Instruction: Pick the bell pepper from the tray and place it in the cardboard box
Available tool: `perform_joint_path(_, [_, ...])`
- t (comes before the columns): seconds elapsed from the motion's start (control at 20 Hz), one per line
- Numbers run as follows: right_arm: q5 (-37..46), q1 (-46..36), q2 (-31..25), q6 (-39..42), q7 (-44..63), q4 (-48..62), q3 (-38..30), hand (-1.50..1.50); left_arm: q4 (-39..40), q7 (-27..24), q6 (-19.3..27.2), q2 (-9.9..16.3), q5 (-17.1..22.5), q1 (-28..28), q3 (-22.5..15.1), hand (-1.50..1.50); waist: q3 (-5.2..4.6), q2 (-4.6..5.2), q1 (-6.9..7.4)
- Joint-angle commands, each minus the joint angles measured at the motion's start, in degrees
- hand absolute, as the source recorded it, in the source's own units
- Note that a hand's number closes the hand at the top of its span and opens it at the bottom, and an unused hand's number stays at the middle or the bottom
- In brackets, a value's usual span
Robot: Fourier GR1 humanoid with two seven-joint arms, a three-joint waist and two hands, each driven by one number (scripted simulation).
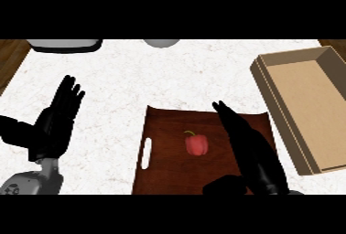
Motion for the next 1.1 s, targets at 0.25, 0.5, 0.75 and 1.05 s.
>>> perform_joint_path(0.25, [8.4, 3.1, 5.5, -2.2, -3.2, 3.3, 0.4, -1.5, -0.6, 1.6, -4.4, -0.5, -1.5, 0.9, 3.0, 0.0, 0.0, -0.03, -0.07])
perform_joint_path(0.5, [6.5, 1.2, 7.3, -0.4, -9.3, 9.8, -4.9, -1.5, 3.2, 0.1, -4.0, -4.1, -3.7, -1.8, 4.0, 0.0, 0.0, 0.03, -0.11])
perform_joint_path(0.75, [11.1, -0.3, 12.0, -4.2, -8.3, 16.0, -1.7, -1.5, 0.3, 0.6, -6.3, -3.6, -3.0, 1.1, 5.7, 0.0, 0.0, 0.01, 0.1])
perform_joint_path(1.05, [14.4, 2.1, 11.9, -4.7, -12.3, 18.6, -4.0, -1.5, 2.8, -1.0, -7.5, -5.1, -5.0, 0.5, 6.5, 0.0, 0.0, 0.03, -0.1])
